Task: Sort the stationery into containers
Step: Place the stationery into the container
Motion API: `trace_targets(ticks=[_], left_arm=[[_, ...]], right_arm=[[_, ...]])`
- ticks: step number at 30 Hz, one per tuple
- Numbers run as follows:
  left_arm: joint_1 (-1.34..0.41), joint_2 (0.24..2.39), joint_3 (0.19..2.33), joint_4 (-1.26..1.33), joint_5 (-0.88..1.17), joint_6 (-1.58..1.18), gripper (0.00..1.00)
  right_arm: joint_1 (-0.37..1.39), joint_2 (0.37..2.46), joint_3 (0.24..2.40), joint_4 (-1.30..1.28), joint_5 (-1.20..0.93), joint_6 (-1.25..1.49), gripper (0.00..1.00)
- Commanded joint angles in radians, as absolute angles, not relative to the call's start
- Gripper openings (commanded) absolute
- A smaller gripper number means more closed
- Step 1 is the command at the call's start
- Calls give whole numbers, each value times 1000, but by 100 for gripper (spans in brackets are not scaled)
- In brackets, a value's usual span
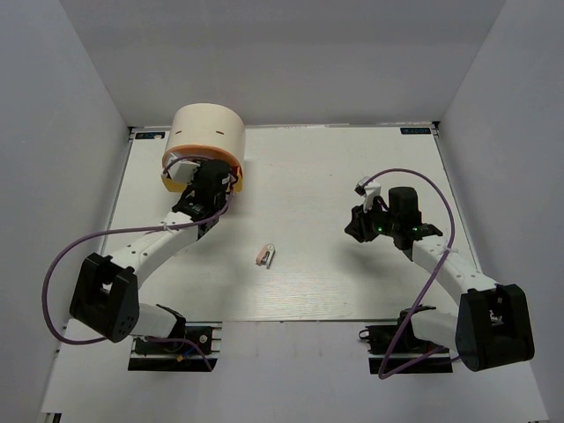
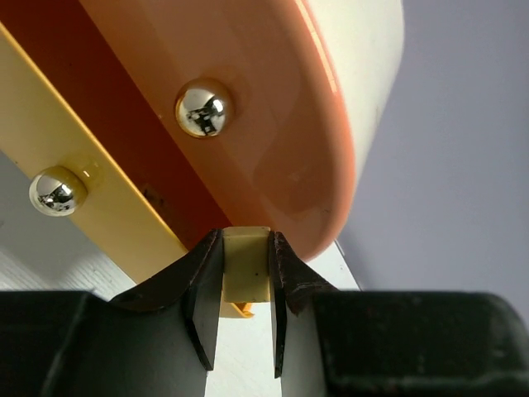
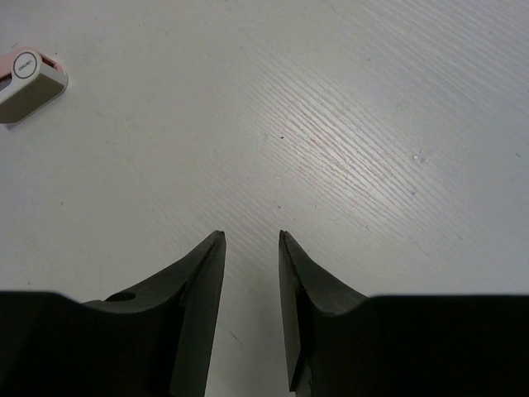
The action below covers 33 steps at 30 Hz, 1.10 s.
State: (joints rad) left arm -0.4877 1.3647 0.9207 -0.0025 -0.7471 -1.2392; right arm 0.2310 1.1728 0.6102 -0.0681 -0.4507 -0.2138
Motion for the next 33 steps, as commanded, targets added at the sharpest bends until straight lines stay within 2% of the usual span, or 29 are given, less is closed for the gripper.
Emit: trace_targets(ticks=[1,18,22,27,30,33], left_arm=[[-485,1367,954,-18,-773,-1266,0],[-485,1414,973,-49,-793,-1358,1],[-485,1425,992,-67,-793,-1368,8],[-485,1425,1003,-98,-793,-1378,26],[-485,1425,1003,-107,-793,-1378,33],[-485,1425,1003,-116,-793,-1387,37]], right_arm=[[229,1154,604,-32,-449,-224,38],[227,1149,597,-34,-448,-222,38],[229,1144,592,-32,-449,-224,38],[226,1147,589,-31,-449,-225,38],[230,1147,589,-29,-449,-222,38],[227,1149,589,-28,-449,-224,38]])
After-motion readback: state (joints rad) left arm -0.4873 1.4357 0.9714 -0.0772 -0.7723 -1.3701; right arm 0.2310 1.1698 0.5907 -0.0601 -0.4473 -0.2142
